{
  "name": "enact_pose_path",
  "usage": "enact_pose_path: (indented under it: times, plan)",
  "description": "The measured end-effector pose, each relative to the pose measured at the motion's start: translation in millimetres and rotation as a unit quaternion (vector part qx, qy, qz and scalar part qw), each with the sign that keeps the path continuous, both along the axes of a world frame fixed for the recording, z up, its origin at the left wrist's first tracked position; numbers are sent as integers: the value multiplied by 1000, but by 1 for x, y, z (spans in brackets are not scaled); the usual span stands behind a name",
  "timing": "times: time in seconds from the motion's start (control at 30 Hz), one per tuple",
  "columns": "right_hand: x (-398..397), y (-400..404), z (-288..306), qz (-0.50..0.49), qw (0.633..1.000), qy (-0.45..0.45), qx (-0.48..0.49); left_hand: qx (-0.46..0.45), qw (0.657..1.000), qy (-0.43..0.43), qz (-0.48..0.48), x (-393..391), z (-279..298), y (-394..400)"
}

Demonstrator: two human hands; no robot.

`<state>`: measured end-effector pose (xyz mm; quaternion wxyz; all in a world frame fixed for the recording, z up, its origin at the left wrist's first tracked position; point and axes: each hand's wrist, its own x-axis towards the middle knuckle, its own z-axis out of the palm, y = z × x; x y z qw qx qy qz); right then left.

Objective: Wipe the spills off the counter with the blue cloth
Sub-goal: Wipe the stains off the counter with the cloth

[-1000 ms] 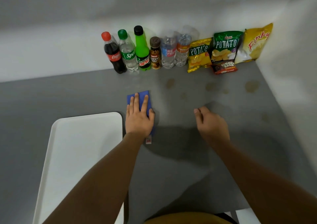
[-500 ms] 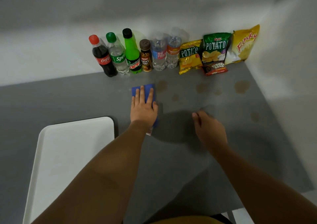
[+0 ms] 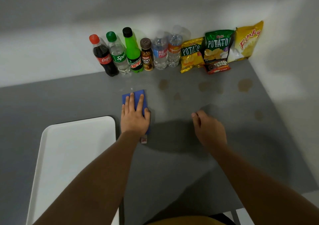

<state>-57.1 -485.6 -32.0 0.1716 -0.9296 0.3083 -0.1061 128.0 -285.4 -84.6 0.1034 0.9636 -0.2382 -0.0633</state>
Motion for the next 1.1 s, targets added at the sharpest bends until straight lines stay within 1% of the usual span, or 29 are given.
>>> enact_pose_path:
  times: [0.13,0.33,0.53,0.73,0.83,0.9,1.1]
  plan:
    - [-6,-5,-1,1,1000,18,-10,12,1000,3,4,28,0,-15]
    - [-12,-16,3,-18,999,30,0,23,1000,19,-8,46,2,-64]
    - [-16,-20,8,-37,998,48,2,15,998,21,-57,34,4,-99]
    - [-18,-18,8,-41,998,45,-2,11,994,32,-102,2,5,-121]
    - [-18,-15,7,-42,999,27,-9,-4,993,33,-117,-23,4,-120]
    - [-18,-13,7,-39,999,33,-7,-13,993,28,-117,-35,3,-111]
    - [-15,-7,9,-21,999,43,7,-12,997,-4,-78,-39,-5,-57]
